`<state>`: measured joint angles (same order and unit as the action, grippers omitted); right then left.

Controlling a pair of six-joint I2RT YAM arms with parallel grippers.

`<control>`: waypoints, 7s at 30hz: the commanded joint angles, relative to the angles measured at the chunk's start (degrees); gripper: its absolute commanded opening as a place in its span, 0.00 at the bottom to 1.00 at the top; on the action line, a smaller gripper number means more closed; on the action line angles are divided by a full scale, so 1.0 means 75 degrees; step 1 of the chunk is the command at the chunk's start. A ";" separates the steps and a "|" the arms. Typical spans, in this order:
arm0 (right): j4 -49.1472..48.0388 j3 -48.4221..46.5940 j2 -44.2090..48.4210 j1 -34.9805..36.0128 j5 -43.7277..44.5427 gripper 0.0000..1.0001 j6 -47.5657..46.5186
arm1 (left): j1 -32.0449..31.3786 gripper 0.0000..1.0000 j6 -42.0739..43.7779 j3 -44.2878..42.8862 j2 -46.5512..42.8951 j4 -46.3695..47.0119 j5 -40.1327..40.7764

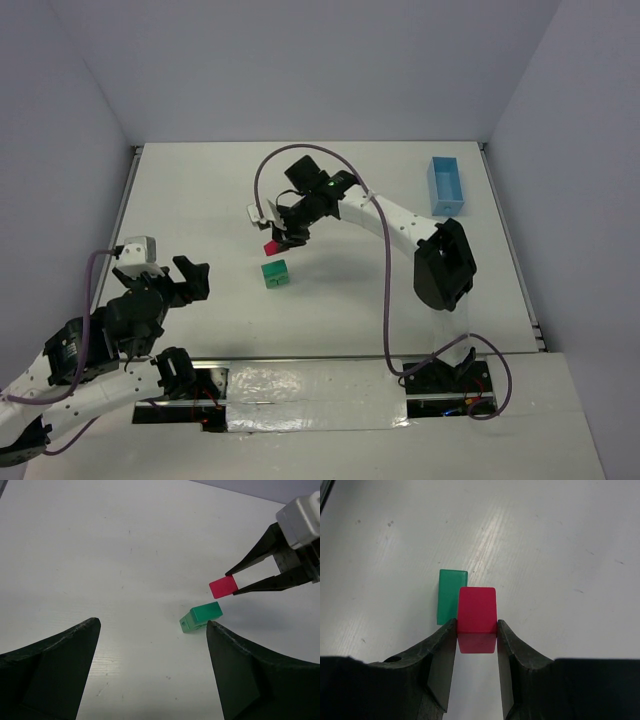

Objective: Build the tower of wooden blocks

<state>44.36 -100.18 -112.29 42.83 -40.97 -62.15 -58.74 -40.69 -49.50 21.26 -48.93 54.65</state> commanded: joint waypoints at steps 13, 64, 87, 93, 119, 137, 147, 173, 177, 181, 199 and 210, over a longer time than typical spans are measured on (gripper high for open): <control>0.0566 -0.0939 -0.0543 0.0747 0.0646 0.00 0.0575 | 0.0016 1.00 -0.0048 -0.0080 -0.0314 0.0055 0.0131; 0.0156 -0.0224 -0.0532 0.0770 0.0623 0.17 0.0845 | 0.0016 0.99 0.0304 0.0095 -0.0690 0.0406 -0.0244; 0.0238 -0.0576 -0.0872 0.0817 0.0764 0.20 0.0916 | 0.0016 1.00 0.0433 0.0119 -0.0772 0.0535 -0.0420; 0.0238 -0.0588 -0.0813 0.0817 0.0729 0.21 0.0916 | 0.0016 0.99 0.0468 0.0131 -0.0772 0.0570 -0.0455; -0.0265 -0.0108 0.0018 0.0759 0.0167 1.00 0.1208 | 0.0016 1.00 0.0573 0.0177 -0.0713 0.0664 -0.0561; -0.3302 0.1076 0.1402 0.0348 0.0025 1.00 0.3544 | 0.0016 0.99 0.0585 0.0177 -0.0713 0.0664 -0.0537; -0.2667 0.1438 0.0933 0.0348 0.0037 0.89 0.2264 | 0.0016 0.99 0.0620 0.0177 -0.0701 0.0688 -0.0572; -0.2833 0.1709 0.0253 0.0371 -0.0174 0.77 0.2299 | 0.0016 0.99 0.0667 0.0201 -0.0783 0.0723 -0.0631; -0.2937 0.1826 0.0277 0.0383 -0.0139 0.77 0.2310 | 0.0016 0.99 0.0679 0.0201 -0.0772 0.0735 -0.0654; -0.2880 0.1791 0.0277 0.0395 -0.0185 0.77 0.2322 | 0.0016 1.00 0.0679 0.0189 -0.0748 0.0735 -0.0654; -0.2341 0.1628 0.0242 0.0395 -0.0490 0.74 0.2216 | 0.0016 0.99 0.0702 0.0213 -0.0760 0.0746 -0.0678; -0.2188 0.1569 0.0195 0.0395 -0.0596 0.76 0.2193 | 0.0016 1.00 0.0726 0.0213 -0.0737 0.0758 -0.0689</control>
<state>26.74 -86.85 -110.56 45.39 -43.88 -44.91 -58.74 -37.21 -48.34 15.75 -45.74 49.60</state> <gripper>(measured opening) 0.754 0.995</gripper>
